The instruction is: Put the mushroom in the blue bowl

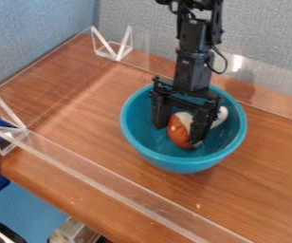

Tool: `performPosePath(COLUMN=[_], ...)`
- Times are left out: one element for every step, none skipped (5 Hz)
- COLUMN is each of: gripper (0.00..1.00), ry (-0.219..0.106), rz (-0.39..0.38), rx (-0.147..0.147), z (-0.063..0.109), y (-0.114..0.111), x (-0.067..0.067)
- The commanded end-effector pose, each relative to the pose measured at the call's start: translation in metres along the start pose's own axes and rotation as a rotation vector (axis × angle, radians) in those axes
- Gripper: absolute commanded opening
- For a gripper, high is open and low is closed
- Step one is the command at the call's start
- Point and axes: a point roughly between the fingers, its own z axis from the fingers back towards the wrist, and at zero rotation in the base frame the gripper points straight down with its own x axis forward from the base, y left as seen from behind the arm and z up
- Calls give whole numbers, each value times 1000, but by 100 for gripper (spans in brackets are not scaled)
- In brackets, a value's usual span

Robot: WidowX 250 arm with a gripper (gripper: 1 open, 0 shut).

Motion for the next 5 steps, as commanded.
performPosePath(gripper=[100, 100, 100, 100, 100], ry=[-83, -87, -91, -97, -101], rz=[3, 9, 14, 19, 24], rx=[14, 18, 21, 24, 25], z=[26, 29, 32, 35, 38], y=[1, 1, 1, 1, 1], x=[2, 2, 1, 0, -1])
